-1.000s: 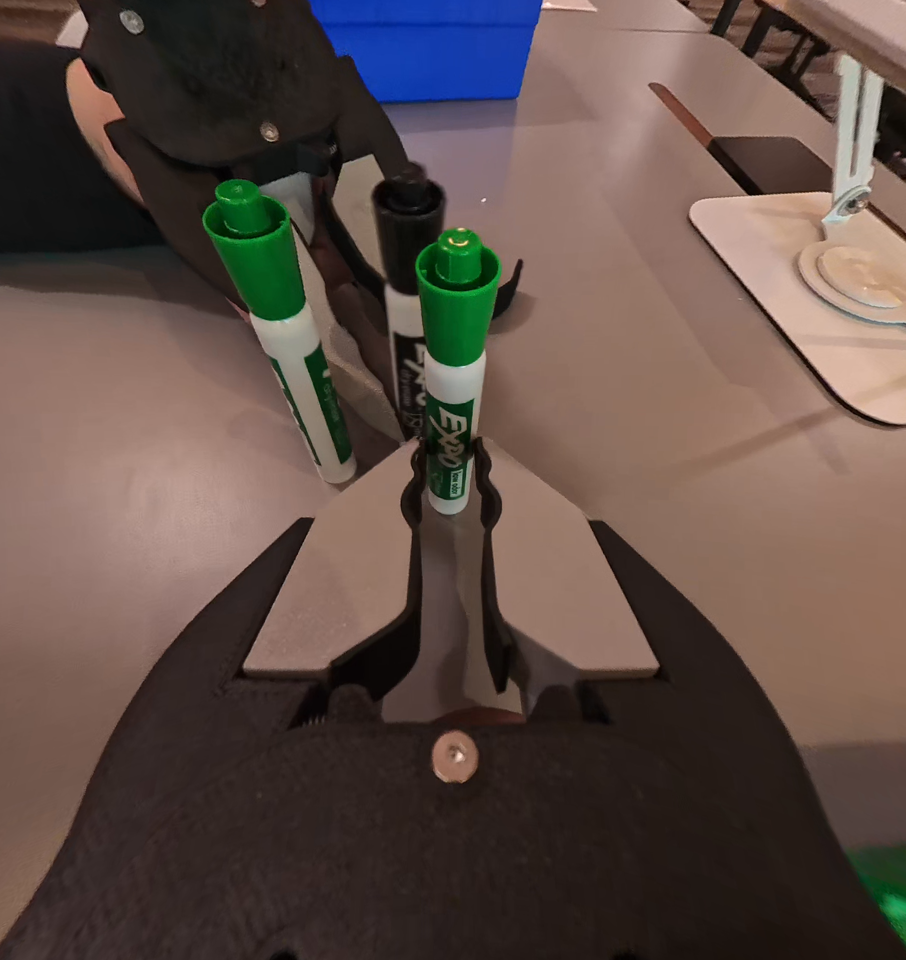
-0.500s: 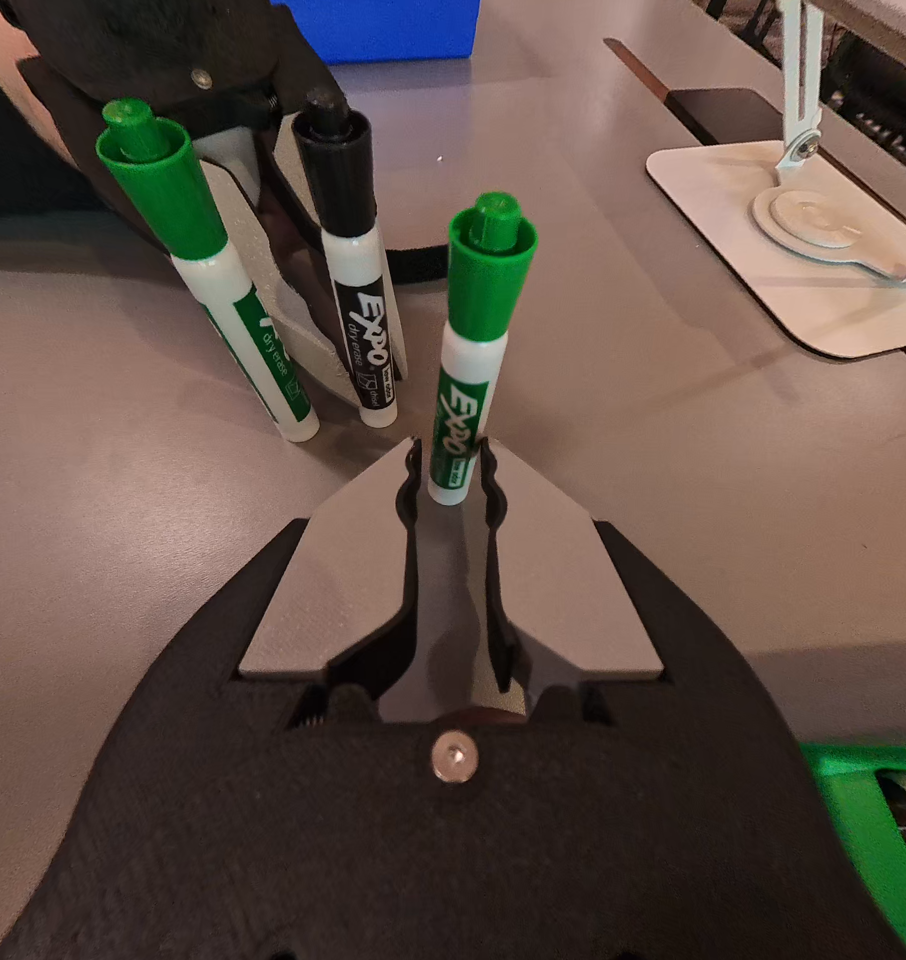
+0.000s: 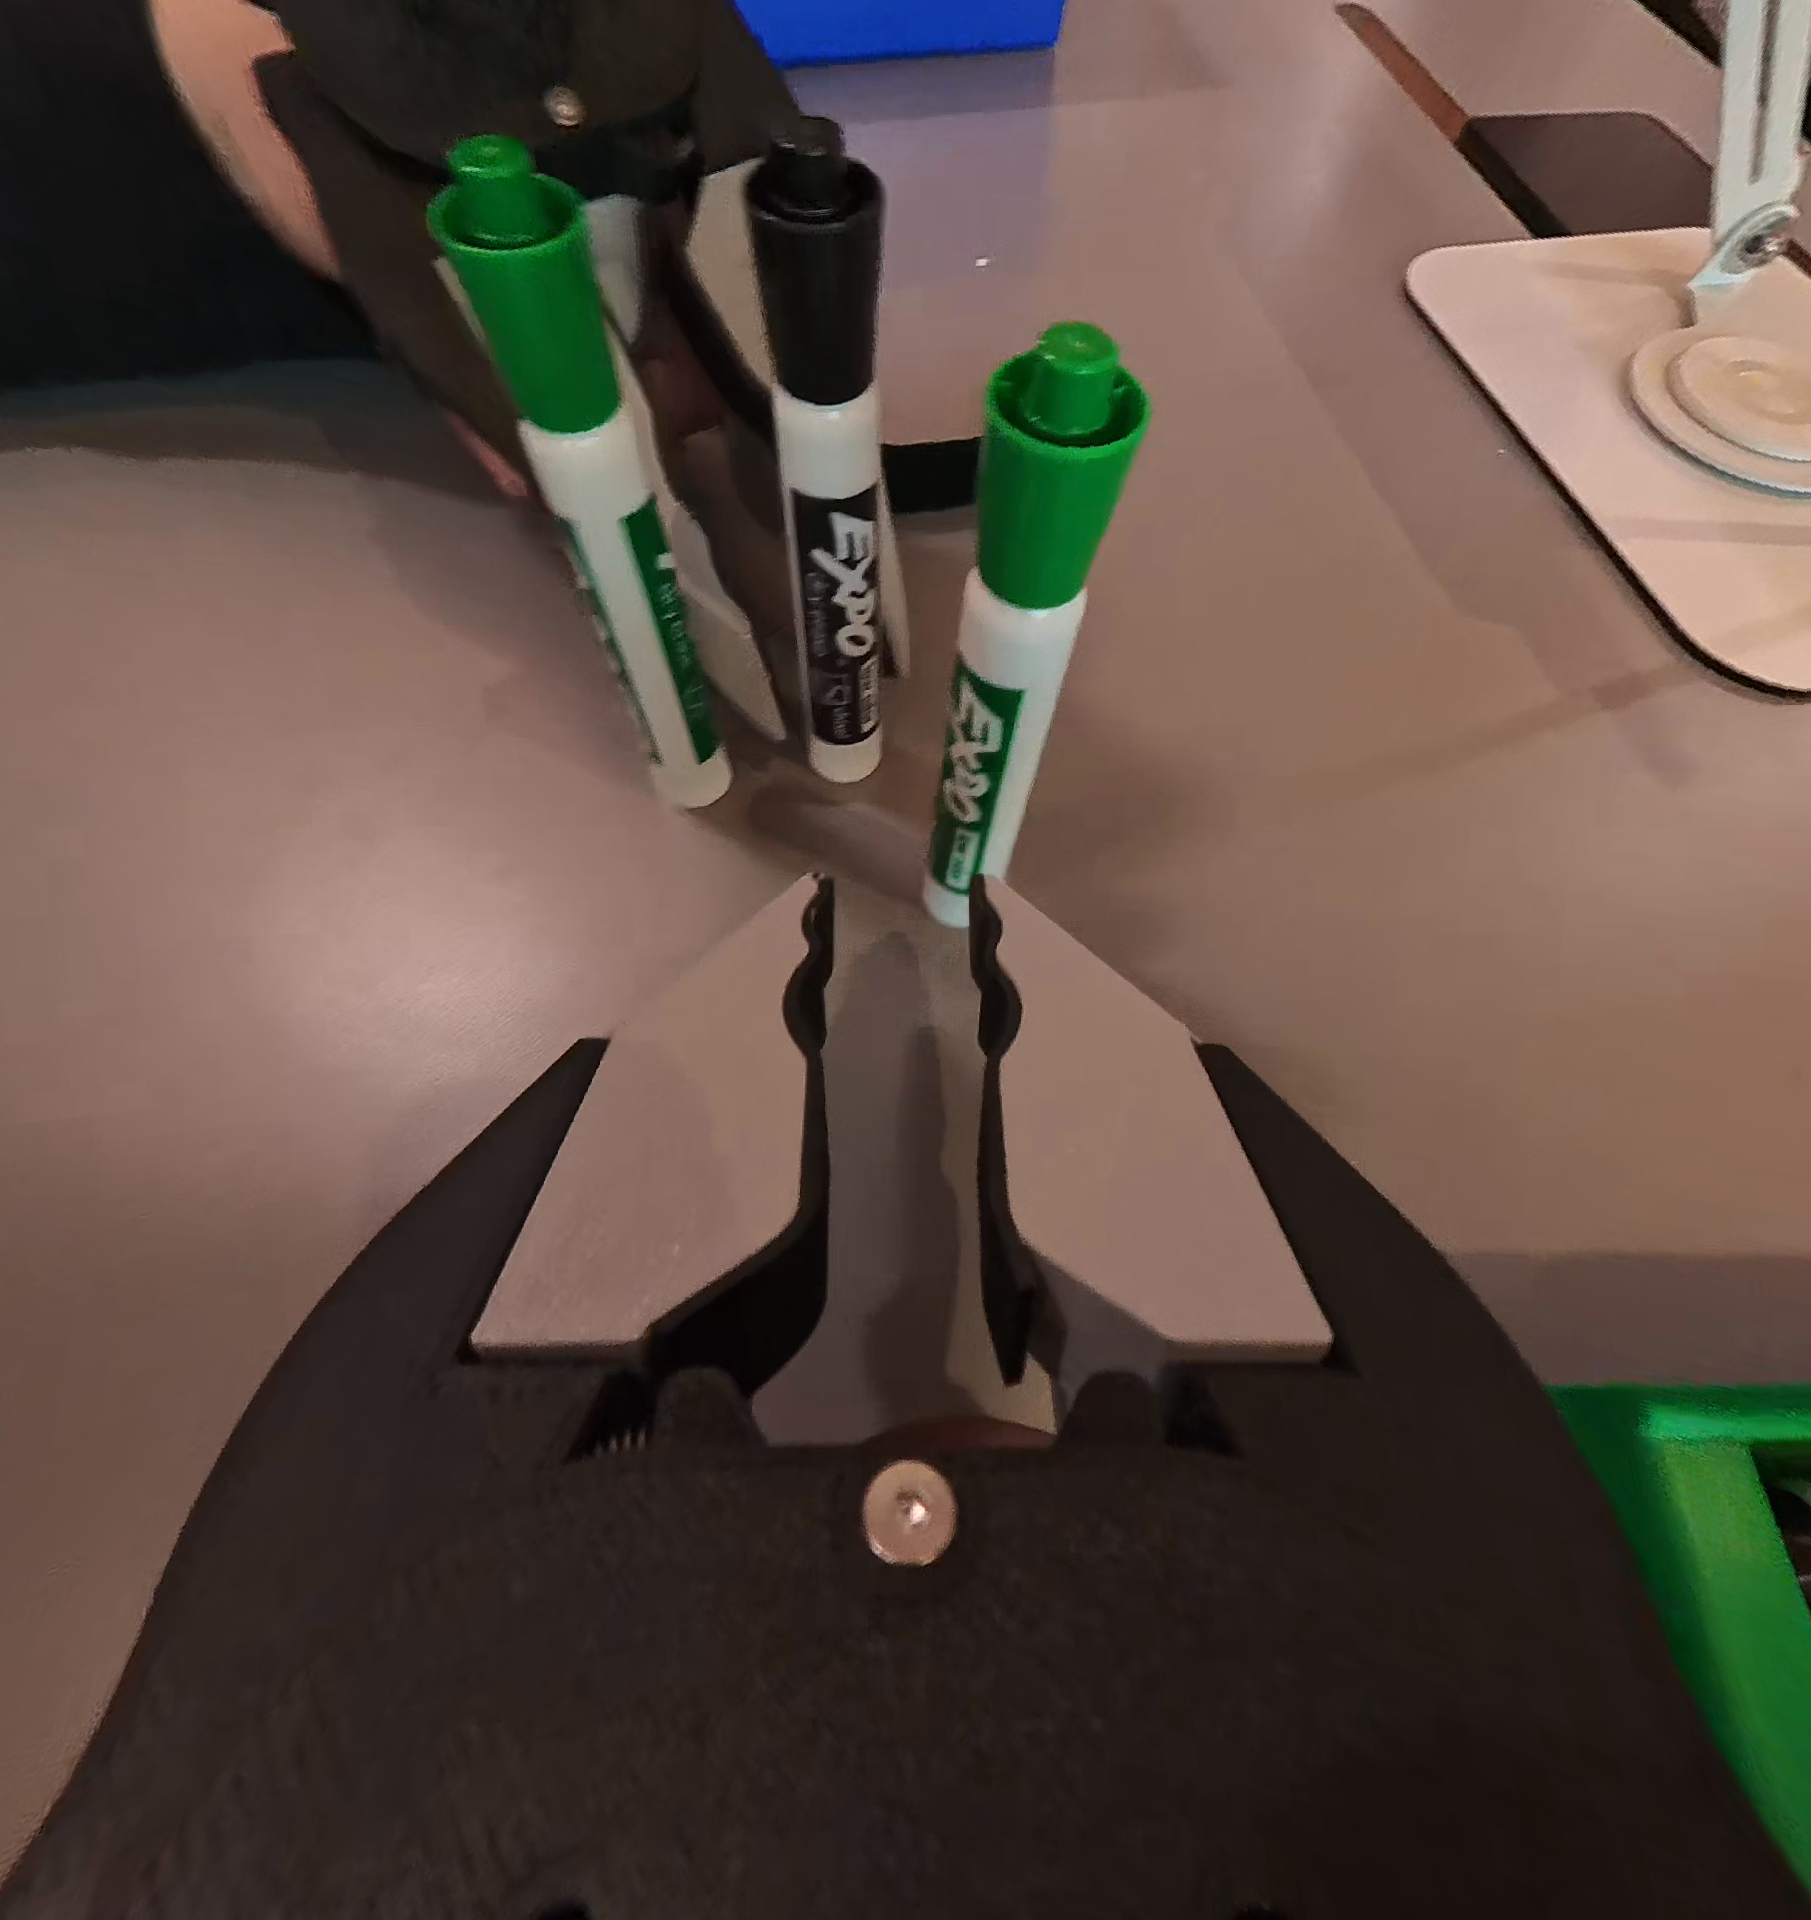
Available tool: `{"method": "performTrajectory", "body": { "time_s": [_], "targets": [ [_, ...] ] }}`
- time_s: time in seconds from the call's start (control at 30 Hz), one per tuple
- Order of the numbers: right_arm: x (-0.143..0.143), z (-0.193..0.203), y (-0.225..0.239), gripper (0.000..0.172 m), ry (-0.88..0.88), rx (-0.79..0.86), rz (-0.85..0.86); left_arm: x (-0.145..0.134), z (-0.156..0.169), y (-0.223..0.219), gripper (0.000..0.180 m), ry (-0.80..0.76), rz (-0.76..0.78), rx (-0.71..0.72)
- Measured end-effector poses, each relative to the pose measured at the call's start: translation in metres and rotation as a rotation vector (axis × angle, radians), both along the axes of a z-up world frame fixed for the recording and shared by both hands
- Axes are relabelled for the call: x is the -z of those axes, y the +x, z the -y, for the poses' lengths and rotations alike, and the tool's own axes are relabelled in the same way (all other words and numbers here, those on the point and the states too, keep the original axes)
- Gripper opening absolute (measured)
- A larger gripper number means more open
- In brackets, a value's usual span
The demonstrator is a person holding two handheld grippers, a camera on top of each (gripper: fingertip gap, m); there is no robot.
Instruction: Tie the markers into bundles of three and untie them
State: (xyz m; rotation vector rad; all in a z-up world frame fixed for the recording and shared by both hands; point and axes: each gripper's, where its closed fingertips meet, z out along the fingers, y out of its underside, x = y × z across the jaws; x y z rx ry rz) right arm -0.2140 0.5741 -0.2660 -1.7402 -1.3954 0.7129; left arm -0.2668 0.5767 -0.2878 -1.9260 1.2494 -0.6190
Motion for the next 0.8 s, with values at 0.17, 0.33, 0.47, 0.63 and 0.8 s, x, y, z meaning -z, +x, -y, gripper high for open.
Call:
{"method": "performTrajectory", "body": {
  "time_s": [0.17, 0.33, 0.47, 0.63, 0.8],
  "targets": [
    [-0.009, 0.040, 0.006, 0.016, -0.072, -0.166, -0.037, 0.004, 0.006, -0.019, 0.032, -0.024, -0.022, 0.014],
    [0.004, 0.052, -0.019, 0.004, -0.001, -0.229, 0.022, 0.008, 0.009, -0.031, 0.037, -0.064, -0.029, 0.028],
    [0.009, 0.056, -0.039, 0.008, 0.014, -0.223, 0.042, 0.007, 0.013, -0.030, 0.038, -0.029, -0.043, 0.050],
    [0.018, 0.059, -0.046, 0.009, 0.051, -0.227, 0.088, 0.010, 0.019, -0.027, 0.044, -0.029, -0.059, 0.071],
    [0.023, 0.057, -0.050, 0.011, 0.051, -0.216, 0.100, 0.010, 0.022, -0.023, 0.047, -0.021, -0.068, 0.083]
  ]
}}
